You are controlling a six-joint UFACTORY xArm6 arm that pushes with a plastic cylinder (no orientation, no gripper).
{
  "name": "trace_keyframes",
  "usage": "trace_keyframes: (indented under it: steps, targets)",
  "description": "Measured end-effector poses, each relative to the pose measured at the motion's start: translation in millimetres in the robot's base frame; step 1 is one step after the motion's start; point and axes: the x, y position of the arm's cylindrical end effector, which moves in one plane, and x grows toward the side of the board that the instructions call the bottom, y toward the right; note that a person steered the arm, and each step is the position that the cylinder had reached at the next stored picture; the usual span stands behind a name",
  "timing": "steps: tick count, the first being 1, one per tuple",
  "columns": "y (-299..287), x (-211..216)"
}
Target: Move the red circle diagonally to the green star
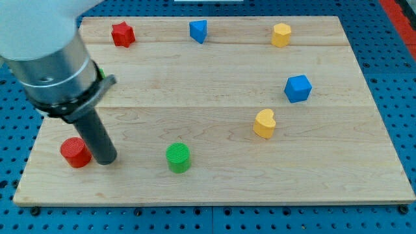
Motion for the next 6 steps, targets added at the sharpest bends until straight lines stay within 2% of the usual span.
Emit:
trace_keyframes:
  steps: [1, 2, 3, 5, 6]
  targets:
    - [-4.3, 42.4]
    - [-72.3, 39.1]
    - [-81.6, -9.8]
    - [-27.7, -49.9]
    - [-33.2, 2.7]
